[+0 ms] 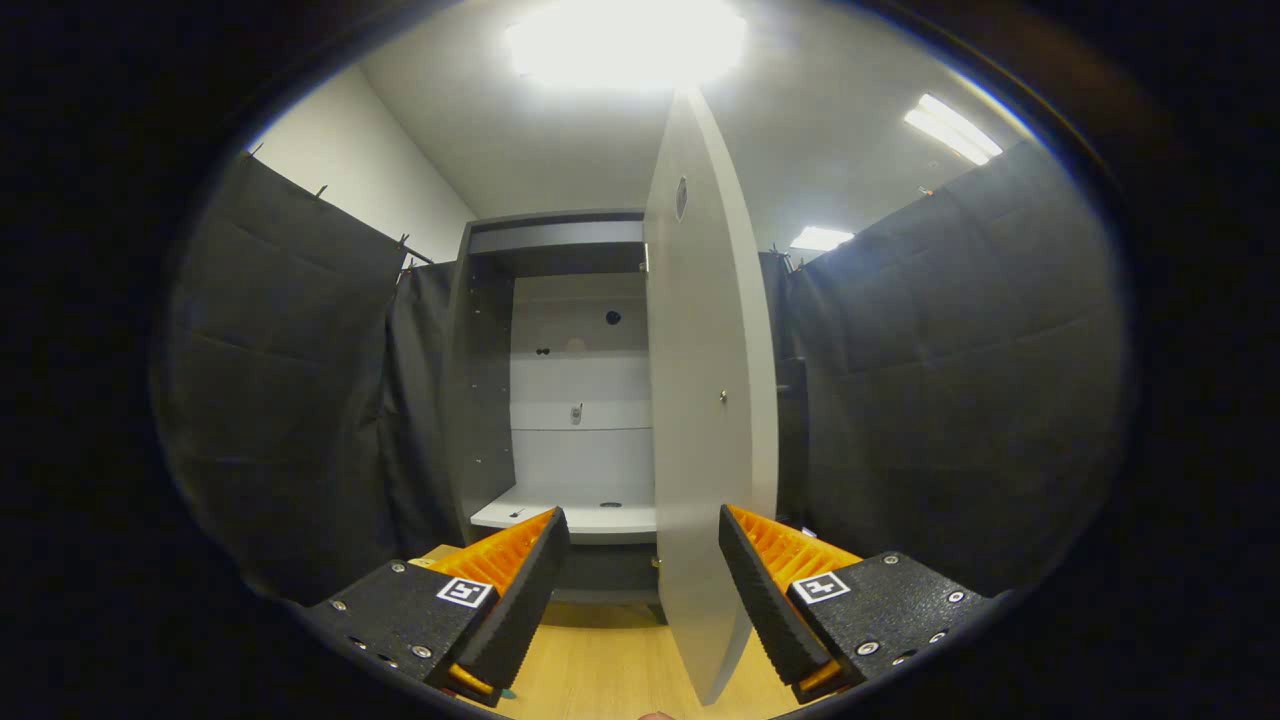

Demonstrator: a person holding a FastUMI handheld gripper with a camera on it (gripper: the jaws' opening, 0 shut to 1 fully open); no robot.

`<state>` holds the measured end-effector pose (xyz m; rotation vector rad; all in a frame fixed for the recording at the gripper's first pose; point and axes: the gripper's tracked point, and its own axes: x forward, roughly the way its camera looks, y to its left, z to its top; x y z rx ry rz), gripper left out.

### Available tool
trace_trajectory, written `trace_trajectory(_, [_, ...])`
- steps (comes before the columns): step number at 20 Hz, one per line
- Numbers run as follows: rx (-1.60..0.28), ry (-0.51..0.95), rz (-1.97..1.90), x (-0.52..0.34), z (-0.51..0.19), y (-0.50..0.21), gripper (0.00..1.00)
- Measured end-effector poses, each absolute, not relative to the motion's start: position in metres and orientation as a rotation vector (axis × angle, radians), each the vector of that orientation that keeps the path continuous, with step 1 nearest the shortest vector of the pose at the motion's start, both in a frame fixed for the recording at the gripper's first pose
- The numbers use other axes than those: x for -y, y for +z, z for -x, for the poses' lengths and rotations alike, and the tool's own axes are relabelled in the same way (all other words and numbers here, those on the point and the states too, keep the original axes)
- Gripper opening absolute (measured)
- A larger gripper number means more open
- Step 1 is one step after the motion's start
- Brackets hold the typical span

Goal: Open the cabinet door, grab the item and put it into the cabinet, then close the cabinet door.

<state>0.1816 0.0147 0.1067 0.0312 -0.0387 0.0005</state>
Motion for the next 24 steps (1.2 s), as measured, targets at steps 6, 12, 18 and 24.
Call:
trace_trajectory(6, [0.017,0.077,-0.036,-0.041,-0.185,0.090,0.93])
trace_trajectory(12, [-0.051,0.158,-0.051,-0.069,-0.176,0.064,0.93])
trace_trajectory(18, [-0.152,0.211,-0.081,-0.091,-0.164,0.033,0.93])
trace_trajectory(24, [-0.251,0.232,-0.092,-0.106,-0.156,0.002,0.93])
